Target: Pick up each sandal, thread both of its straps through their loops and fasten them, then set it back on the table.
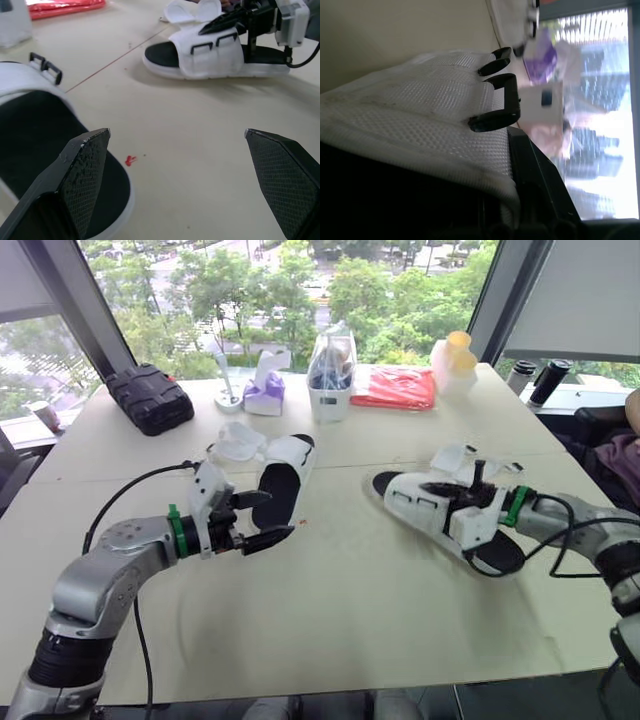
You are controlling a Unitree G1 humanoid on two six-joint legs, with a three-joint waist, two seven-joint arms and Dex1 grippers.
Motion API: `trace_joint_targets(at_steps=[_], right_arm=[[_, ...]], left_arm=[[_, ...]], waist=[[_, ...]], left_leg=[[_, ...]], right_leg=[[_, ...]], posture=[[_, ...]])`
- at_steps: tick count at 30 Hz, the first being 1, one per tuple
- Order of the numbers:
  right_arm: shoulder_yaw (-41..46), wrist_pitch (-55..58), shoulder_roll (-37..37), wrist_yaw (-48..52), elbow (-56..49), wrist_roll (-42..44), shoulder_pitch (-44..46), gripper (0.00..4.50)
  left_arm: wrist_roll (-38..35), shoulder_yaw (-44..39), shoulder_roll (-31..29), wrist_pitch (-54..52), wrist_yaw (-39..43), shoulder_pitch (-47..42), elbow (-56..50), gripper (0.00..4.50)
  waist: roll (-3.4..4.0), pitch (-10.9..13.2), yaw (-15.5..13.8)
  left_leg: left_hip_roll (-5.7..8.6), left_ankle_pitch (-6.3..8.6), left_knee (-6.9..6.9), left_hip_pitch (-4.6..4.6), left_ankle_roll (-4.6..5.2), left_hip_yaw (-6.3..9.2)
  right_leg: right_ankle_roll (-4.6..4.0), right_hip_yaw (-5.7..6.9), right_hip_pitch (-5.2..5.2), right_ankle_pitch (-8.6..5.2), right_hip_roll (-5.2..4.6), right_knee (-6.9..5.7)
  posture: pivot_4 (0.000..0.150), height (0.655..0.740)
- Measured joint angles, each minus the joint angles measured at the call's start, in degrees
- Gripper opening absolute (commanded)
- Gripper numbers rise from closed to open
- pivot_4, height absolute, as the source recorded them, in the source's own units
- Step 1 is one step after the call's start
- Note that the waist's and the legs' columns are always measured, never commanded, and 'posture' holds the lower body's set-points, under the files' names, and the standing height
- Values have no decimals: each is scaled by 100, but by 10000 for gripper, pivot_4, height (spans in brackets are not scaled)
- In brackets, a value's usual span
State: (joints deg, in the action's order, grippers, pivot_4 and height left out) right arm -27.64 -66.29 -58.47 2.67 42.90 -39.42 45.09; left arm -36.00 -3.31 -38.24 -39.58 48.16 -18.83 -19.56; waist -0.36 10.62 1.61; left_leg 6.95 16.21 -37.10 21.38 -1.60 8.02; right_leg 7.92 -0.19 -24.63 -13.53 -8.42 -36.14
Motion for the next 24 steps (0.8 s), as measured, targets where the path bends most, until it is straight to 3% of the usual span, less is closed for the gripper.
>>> trace_joint_targets(at_steps=[5,17,20,24], right_arm=[[186,-893,53,-413,-997,-887,-29,225],[-11,-1435,1092,-1977,-1212,-2942,563,225],[-182,-1492,1183,-2068,-1168,-3038,564,10700],[-258,-1647,1068,-2076,-1120,-3020,563,30795]], left_arm=[[30,174,77,3,112,-7,126,45000],[24,273,304,-106,11,121,-11,45000],[24,259,294,-114,10,193,-27,45000],[25,239,294,-110,28,254,-28,45000]], waist=[[-1,0,74],[-2,-1,77],[-2,-1,61],[-3,-1,63]], left_leg=[[-47,1,-3,-7,-2,-15],[-77,-2,-1,-6,-9,-54],[-76,-2,-2,-4,-9,-55],[-77,-2,-1,-5,-9,-56]], right_leg=[[-5,-33,0,3,54,3],[-32,-69,-27,25,85,0],[-34,-71,-27,27,84,1],[-34,-71,-27,27,85,1]], posture=[[1500,7400],[1500,7400],[1500,7400],[1500,7400]])
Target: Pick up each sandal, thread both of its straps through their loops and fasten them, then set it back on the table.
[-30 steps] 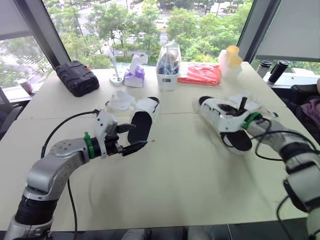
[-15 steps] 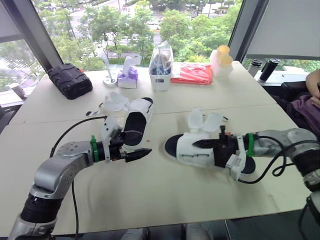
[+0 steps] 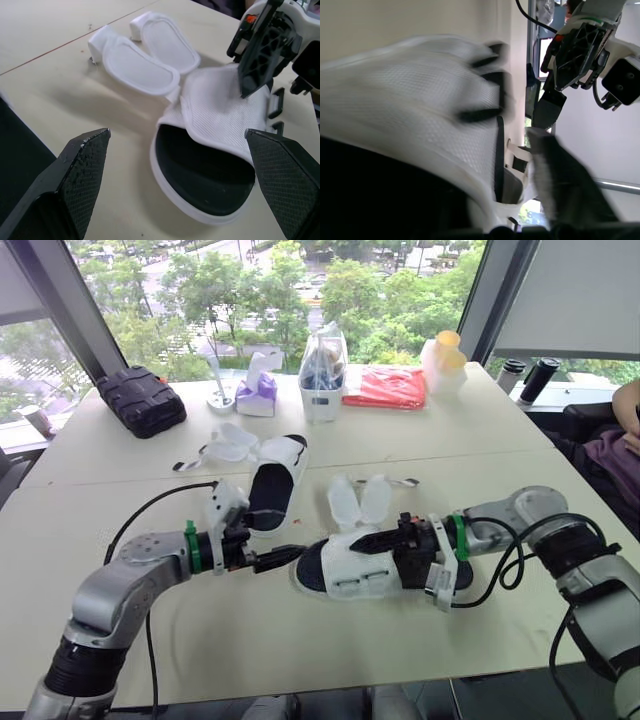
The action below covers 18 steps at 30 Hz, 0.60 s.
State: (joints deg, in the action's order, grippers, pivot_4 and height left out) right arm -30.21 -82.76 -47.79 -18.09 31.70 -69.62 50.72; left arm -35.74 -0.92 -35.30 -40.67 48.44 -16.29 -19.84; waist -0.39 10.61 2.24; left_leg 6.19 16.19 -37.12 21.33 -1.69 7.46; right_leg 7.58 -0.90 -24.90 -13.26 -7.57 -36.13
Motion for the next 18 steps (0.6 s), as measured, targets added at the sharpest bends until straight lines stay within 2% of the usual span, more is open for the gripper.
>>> trace_joint_targets(at_steps=[2,3,6,11,14,18], right_arm=[[4,-5,-97,-26,-5,8,-4,42047],[16,14,-126,-40,-18,24,-17,44364],[73,185,-357,230,5,408,-216,44364],[628,672,-1398,1020,-177,1740,-1166,44364],[980,1089,-1820,1459,-531,2540,-1929,45000],[1519,2176,-2211,2377,-686,4143,-3016,45000]], left_arm=[[14,11,0,64,73,-1,51,45000],[28,22,0,119,122,-1,110,45000],[237,186,-42,403,292,0,339,45000],[627,409,-163,804,575,167,674,45000],[666,471,-161,955,714,103,633,36116],[776,632,-227,1082,952,20,602,16233]], waist=[[0,0,8],[0,0,10],[0,-1,14],[0,0,-25],[1,-1,-24],[0,0,6]], left_leg=[[0,0,0,-1,0,-2],[0,0,0,-2,0,-2],[-1,0,1,-2,0,-6],[-1,4,-1,0,7,-11],[-4,4,0,-7,8,-13],[-10,25,-2,-30,45,-23]], right_leg=[[0,0,0,0,0,0],[-1,0,1,0,1,-1],[-1,-2,1,1,3,0],[-2,-6,5,2,0,7],[-2,-6,9,2,0,4],[-2,-11,36,2,0,9]], posture=[[1500,7400],[1500,7400],[1500,7400],[1500,7400],[1500,7400],[1500,7400]])
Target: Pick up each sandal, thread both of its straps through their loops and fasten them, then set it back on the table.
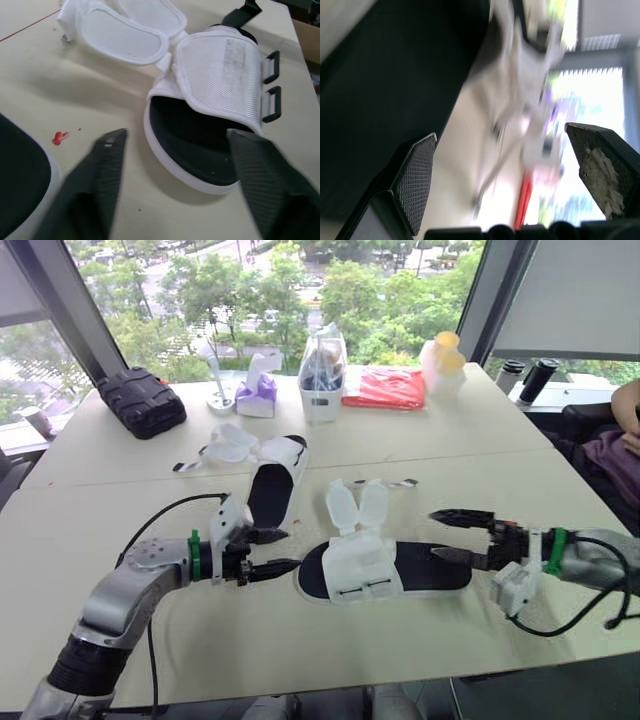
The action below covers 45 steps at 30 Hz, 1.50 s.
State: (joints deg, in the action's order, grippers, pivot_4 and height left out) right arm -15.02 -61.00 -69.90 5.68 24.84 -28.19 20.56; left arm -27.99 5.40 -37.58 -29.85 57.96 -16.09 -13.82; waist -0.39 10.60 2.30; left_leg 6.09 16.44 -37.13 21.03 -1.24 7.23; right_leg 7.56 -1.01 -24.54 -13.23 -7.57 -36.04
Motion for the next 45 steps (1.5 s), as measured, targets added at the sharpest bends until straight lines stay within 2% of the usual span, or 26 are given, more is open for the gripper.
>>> trace_joint_targets(at_steps=[3,4,6,9,11,14,18,22,26,29,32,38,41,45], right_arm=[[294,1080,28,829,-196,1192,-434,45000],[407,1456,96,1047,-263,1531,-483,45000],[789,2683,389,1512,-667,2604,-567,45000],[1351,5874,859,2139,-2187,5389,-686,45000],[1603,7660,956,2218,-3000,7168,-720,45000],[1764,9570,1230,1933,-3660,8913,-556,45000],[1908,11168,2213,581,-3058,10872,199,45000],[2199,11899,2900,-1160,-1572,12038,1075,45000],[2429,12118,3374,-2119,-802,12610,1305,45000],[2581,12123,3735,-2631,-416,12622,1461,45000],[2765,11964,4072,-2934,-194,12506,1574,45000],[3304,11000,4712,-2980,235,11601,1990,45000],[3489,10790,4878,-2788,581,11213,2214,36677],[3712,10618,5009,-2430,1073,10686,2437,16296]], left_arm=[[151,288,7,86,120,-63,-48,1009],[236,391,10,144,155,-68,-50,111],[442,642,22,257,194,-87,-41,111],[664,918,73,336,258,-212,32,111],[812,1035,86,415,305,-302,84,111],[1048,1223,175,594,340,-394,261,111],[1379,1445,292,1017,411,-457,598,111],[1487,1465,409,1187,443,-508,688,111],[1502,1460,461,1260,431,-502,697,111],[1512,1444,511,1272,357,-495,697,111],[1527,1436,533,1274,299,-489,691,111],[1554,1424,546,1266,218,-461,637,111],[1561,1423,545,1255,185,-445,614,0],[1571,1418,544,1204,169,-449,574,0]], waist=[[-4,2,17],[-5,3,19],[-8,5,18],[-12,7,-18],[-13,8,-72],[-16,7,-175],[-16,6,-188],[-18,4,-196],[-14,3,-207],[-12,2,-174],[-9,0,-163],[-5,-3,-144],[-5,-3,-142],[-3,-3,-133]], left_leg=[[-5,15,1,-48,26,-19],[-9,18,1,-63,32,-29],[-16,20,-4,-67,35,-39],[-20,21,-10,-63,35,-29],[-20,22,-9,-58,37,-19],[-22,26,-9,-51,43,-19],[-26,26,-9,-26,43,-21],[-25,25,-24,13,42,-24],[-27,22,-29,38,38,-25],[-26,22,-30,37,40,-32],[-28,22,-31,35,41,-35],[-33,22,-34,33,41,-39],[-36,22,-34,33,41,-40],[-39,22,-33,34,41,-40]], right_leg=[[1,-11,44,-1,0,2],[1,-15,54,-1,1,3],[1,-21,59,-1,3,5],[4,-24,58,1,9,5],[5,-21,57,1,11,10],[4,-18,56,2,13,26],[11,-16,54,47,18,79],[16,-16,22,80,18,85],[18,-14,-5,86,21,83],[20,-16,-5,88,21,83],[22,-17,-5,90,23,81],[26,-19,-4,94,30,79],[25,-20,-4,95,33,80],[24,-21,-5,95,36,80]], posture=[[1500,7400],[1500,7400],[1500,7400],[1500,7400],[1500,7400],[1500,7400],[1500,7400],[1500,7400],[1500,7400],[1500,7400],[1500,7400],[1500,7400],[1500,7400],[1500,7400]])
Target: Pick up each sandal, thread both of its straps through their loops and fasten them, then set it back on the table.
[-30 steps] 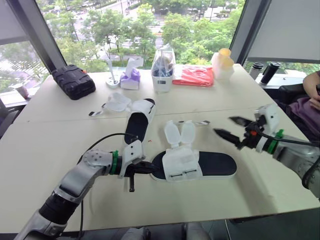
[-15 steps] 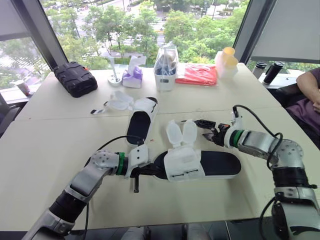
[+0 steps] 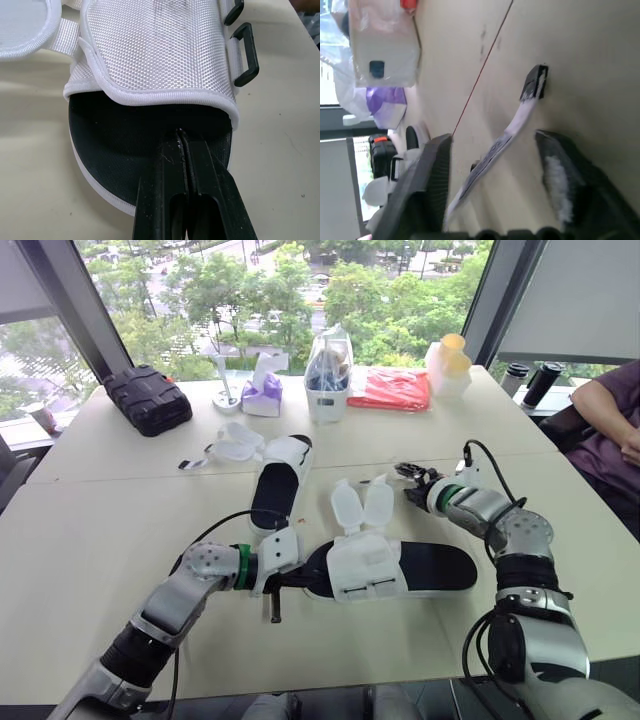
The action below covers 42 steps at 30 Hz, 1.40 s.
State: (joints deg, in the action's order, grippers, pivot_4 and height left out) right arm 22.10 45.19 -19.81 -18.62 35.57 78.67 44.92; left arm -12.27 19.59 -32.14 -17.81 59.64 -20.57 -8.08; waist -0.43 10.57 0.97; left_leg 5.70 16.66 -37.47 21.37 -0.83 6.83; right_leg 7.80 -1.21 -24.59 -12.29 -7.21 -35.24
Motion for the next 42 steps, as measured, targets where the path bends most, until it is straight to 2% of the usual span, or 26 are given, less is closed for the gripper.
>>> trace_joint_targets(at_steps=[3,4,11,14,18,23,25,28,31,34,39,42], right_arm=[[113,7,80,221,142,-225,127,1111],[146,22,83,286,223,-348,201,470],[355,232,54,707,484,-787,477,470],[-64,280,-199,1528,216,-1385,536,470],[-1307,-259,-932,3647,-1456,-2568,404,470],[-2249,-1418,-1481,5862,-3727,-3530,-131,470],[-2546,-2040,-1825,6529,-4516,-4023,-636,470],[-2875,-3425,-2568,7666,-5775,-4915,-2061,470],[-3020,-4678,-2740,8325,-5952,-5560,-2751,470],[-3000,-5976,-2965,8825,-5869,-6098,-2989,9488],[-2719,-6524,-3071,8778,-5635,-6488,-3066,33724],[-2321,-6505,-3449,8682,-5503,-6750,-3471,33724]], left_arm=[[2,-9,0,-41,-5,-5,-17,0],[4,-10,0,-51,-9,-6,-36,0],[29,-13,6,-84,-23,-19,-56,0],[32,-13,38,-92,-56,-44,-58,0],[33,-28,30,-98,-55,-45,-73,0],[32,-39,7,-144,-44,-42,-82,0],[32,-42,-10,-151,-38,-32,-98,0],[33,-82,-74,-162,-35,18,-98,0],[32,-98,-87,-174,-45,11,-97,0],[30,-97,-65,-188,-47,13,-100,0],[32,-73,13,-185,-10,-26,-41,0],[30,-74,94,-171,3,-136,94,0]], waist=[[2,0,5],[2,0,6],[3,0,7],[6,2,3],[13,5,10],[10,3,6],[8,3,-27],[1,1,-99],[1,3,-30],[1,3,-10],[-1,4,-39],[-4,5,-97]], left_leg=[[-4,0,0,0,0,-1],[-5,0,0,0,0,-1],[-9,0,1,0,0,-3],[-9,0,0,4,0,-5],[-11,2,2,11,2,-9],[-27,3,0,7,1,-8],[-27,3,-1,7,0,-7],[-27,5,0,8,0,-10],[-28,5,-21,3,1,-20],[-41,6,-32,-9,1,-23],[-47,5,-45,-6,0,-19],[-42,5,-46,1,0,-15]], right_leg=[[-1,-1,-1,0,3,0],[-2,-2,-1,1,4,0],[-4,-3,-3,2,8,1],[-4,-3,-7,2,9,1],[-2,-4,-18,2,13,1],[-2,-3,-15,1,26,2],[-3,-3,-13,2,26,3],[-2,6,-4,0,26,18],[0,-7,2,2,24,16],[-1,-6,17,3,34,13],[-9,-5,16,8,41,5],[-11,-5,16,8,40,9]], posture=[[1500,7400],[1500,7400],[1500,7400],[1500,7400],[1500,7400],[1500,7400],[1500,7400],[1500,7400],[1500,7400],[1500,7400],[1500,7400],[1500,7400]])
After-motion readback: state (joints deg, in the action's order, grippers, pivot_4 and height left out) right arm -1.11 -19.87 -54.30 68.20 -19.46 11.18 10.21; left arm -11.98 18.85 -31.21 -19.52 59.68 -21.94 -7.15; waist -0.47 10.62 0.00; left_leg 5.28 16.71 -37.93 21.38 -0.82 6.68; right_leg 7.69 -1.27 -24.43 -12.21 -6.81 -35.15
